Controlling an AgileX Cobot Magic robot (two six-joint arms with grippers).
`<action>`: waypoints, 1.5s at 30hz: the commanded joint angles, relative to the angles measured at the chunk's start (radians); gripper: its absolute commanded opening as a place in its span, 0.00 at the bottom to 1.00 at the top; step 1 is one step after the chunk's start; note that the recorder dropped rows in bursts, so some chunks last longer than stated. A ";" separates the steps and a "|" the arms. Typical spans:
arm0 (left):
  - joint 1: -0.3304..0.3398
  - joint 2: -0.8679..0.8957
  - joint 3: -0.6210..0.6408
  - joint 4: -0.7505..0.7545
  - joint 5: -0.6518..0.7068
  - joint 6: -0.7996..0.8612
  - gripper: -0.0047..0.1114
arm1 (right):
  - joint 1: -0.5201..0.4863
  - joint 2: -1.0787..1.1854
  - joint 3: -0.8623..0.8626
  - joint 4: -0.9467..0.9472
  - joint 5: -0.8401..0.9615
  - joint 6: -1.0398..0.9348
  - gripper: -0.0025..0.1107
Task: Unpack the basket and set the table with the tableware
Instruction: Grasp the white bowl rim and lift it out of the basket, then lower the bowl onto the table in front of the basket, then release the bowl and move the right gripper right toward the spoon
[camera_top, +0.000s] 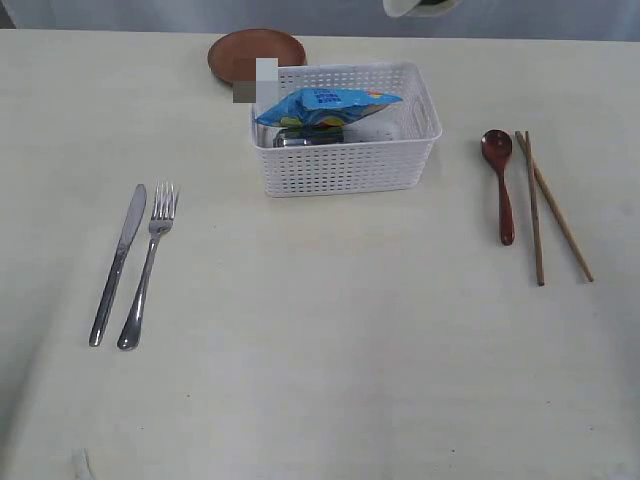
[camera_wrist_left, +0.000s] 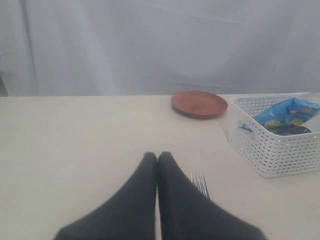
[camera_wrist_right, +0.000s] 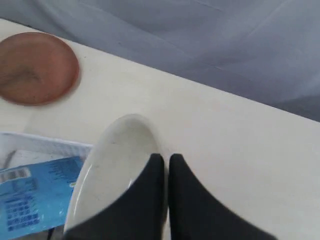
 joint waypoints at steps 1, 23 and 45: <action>-0.001 -0.004 0.003 -0.004 -0.006 0.000 0.04 | -0.005 -0.028 -0.007 0.183 0.014 -0.132 0.02; -0.001 -0.004 0.003 -0.004 -0.006 0.000 0.04 | -0.002 -0.191 0.937 1.355 -0.179 -1.035 0.02; -0.001 -0.004 0.003 -0.004 -0.006 0.000 0.04 | -0.001 0.040 1.080 1.693 -0.248 -1.409 0.02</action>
